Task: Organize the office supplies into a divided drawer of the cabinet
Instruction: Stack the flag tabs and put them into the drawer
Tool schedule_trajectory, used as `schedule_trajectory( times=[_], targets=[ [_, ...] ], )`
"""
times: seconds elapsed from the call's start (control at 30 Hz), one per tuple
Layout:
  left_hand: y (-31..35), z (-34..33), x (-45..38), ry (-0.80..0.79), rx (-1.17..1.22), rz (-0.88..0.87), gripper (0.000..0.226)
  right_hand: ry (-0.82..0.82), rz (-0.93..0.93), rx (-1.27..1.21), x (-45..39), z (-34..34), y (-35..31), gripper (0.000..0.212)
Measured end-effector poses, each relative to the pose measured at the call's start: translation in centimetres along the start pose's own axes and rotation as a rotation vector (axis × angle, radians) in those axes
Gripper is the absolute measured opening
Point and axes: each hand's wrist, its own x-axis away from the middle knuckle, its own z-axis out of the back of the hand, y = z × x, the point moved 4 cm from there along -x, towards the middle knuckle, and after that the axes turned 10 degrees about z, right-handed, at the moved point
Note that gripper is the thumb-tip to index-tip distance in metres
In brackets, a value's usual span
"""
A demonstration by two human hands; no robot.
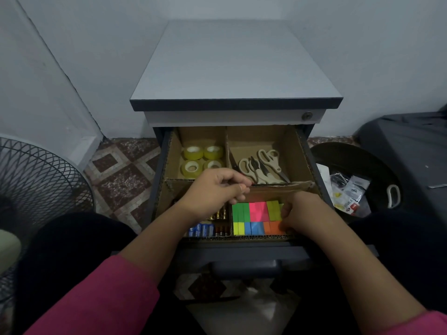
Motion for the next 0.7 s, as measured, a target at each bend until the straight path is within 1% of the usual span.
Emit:
schedule_trajectory(
  times=[0.07,0.2,0.27,0.37,0.7],
  targets=[
    [0.1,-0.1,0.0,-0.003,0.002,-0.002,0.016,0.049,-0.007,0.038,0.0,0.1,0.2,0.008],
    [0.0,-0.1,0.0,-0.004,0.007,-0.003,0.016,0.164,-0.026,0.165,0.3,0.6,0.1,0.018],
    [0.0,-0.1,0.0,-0.004,0.007,-0.002,0.017,0.164,-0.016,0.18,0.4,0.4,-0.2,0.022],
    [0.0,0.0,-0.1,-0.001,0.002,0.003,0.017,0.165,-0.005,0.179,0.2,0.2,-0.4,0.015],
    [-0.1,0.0,0.0,0.006,-0.013,0.0,0.016,0.097,-0.052,0.17,0.5,0.3,-0.8,0.018]
  ],
)
